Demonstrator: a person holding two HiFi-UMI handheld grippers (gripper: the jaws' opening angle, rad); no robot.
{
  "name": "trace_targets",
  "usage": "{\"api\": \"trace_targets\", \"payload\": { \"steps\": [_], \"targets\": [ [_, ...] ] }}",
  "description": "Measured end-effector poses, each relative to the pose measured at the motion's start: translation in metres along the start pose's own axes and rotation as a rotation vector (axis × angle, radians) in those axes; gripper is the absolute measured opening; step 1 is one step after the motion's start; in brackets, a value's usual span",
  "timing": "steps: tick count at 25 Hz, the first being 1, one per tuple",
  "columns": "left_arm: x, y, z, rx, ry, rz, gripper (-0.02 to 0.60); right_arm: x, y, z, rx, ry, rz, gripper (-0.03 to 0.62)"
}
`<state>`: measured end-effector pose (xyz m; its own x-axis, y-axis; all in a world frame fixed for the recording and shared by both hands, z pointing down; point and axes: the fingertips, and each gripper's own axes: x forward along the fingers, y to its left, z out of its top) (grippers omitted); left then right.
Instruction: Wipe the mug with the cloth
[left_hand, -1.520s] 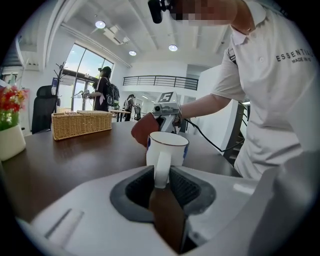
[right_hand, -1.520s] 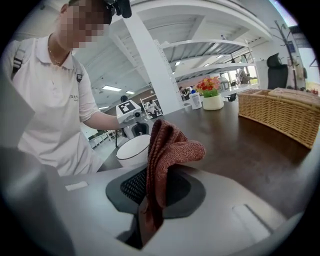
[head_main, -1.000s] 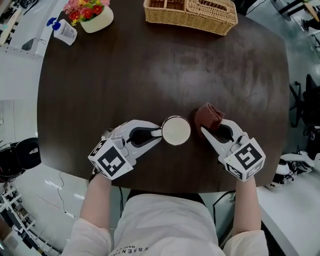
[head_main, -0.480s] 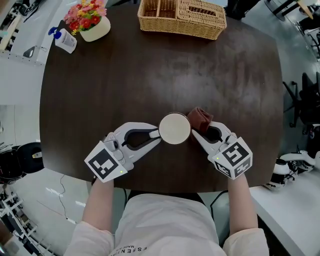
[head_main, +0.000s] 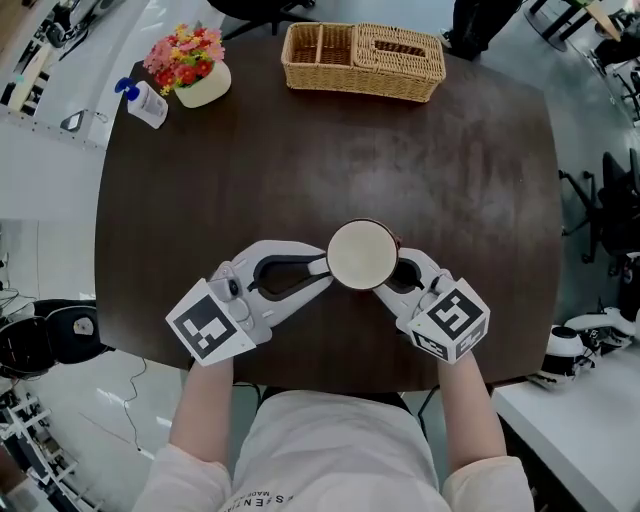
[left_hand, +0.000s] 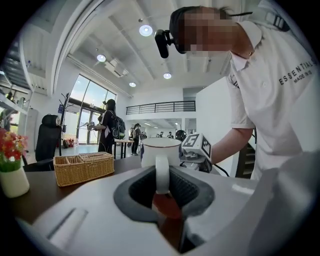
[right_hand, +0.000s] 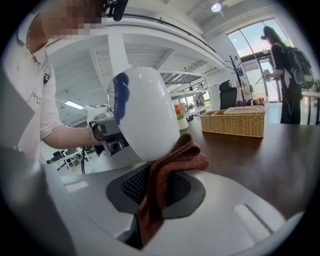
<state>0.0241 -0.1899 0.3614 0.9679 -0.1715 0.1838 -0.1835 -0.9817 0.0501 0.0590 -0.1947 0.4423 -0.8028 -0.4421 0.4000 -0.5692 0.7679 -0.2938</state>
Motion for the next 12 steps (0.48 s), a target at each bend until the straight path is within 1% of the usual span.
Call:
{"api": "trace_targets", "payload": {
  "steps": [1,2,3,6,12],
  "targets": [
    [-0.002,0.002,-0.001,-0.055,-0.005,0.015,0.064,0.000,0.003,0.002,0.018,-0.019,0.017,0.083],
    [-0.003,0.003,-0.001,-0.083,-0.011,0.023,0.064,0.001,0.007,0.004,0.034,-0.035,0.034,0.083],
    [-0.004,0.004,0.000,-0.092,-0.019,0.026,0.064,0.003,0.012,0.005,0.040,-0.044,0.051,0.083],
    [-0.005,0.005,0.002,-0.085,-0.030,0.024,0.064,0.010,0.026,0.004,0.007,-0.035,0.084,0.084],
    [-0.006,0.006,-0.010,-0.056,0.016,0.011,0.064,0.026,0.050,-0.018,-0.034,0.065,0.175,0.084]
  ]
}}
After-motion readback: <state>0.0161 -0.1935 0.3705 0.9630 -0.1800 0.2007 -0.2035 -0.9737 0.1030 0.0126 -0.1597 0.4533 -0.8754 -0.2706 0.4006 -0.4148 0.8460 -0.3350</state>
